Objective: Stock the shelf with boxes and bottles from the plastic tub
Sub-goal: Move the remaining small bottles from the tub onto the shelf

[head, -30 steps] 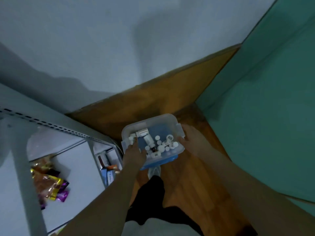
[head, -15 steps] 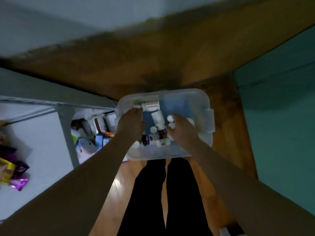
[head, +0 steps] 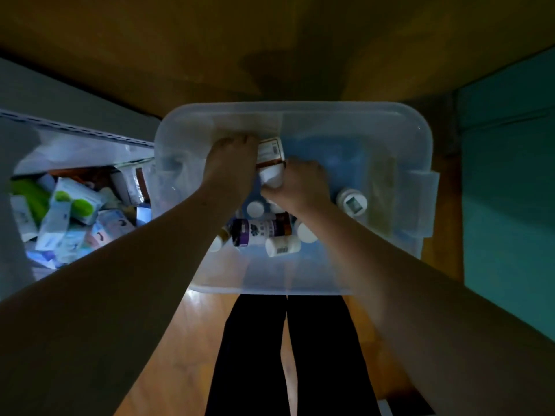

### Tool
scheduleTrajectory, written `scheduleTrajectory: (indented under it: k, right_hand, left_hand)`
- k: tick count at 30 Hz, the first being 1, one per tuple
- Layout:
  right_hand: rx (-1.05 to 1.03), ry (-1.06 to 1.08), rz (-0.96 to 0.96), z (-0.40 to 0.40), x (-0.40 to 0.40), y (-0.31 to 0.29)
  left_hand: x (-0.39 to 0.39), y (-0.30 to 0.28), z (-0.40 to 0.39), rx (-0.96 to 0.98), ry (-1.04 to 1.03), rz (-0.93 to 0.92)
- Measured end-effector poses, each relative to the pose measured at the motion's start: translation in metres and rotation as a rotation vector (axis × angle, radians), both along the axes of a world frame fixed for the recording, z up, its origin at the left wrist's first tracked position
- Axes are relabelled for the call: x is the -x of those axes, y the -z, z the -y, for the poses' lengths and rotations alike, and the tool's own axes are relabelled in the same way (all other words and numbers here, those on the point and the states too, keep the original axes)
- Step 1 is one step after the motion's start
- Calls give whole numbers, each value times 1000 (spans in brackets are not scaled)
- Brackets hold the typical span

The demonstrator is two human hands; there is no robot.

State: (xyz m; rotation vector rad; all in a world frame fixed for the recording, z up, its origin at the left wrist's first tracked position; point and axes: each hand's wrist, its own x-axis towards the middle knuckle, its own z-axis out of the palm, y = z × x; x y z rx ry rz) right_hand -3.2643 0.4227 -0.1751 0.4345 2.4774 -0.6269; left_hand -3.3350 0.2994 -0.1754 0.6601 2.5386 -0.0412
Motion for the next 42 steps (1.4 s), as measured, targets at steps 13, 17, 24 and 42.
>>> scheduleTrajectory:
  k: [13,17,24,42]
  right_hand:
    - [466,484,-180,-52,-25,-90]
    - [678,666,-142,-70,-30,-148]
    - [964,741,-34,-76,-43,-272]
    - [1077,-88,-255,94,-96,-573]
  left_hand:
    - [-13,-86,7,-295,-390,201]
    - [-41,-163,8,-465,-601,271]
    - [-95,-299,15,-767,-908,292]
    - [-191,-592,180,-1592,-1075,-82]
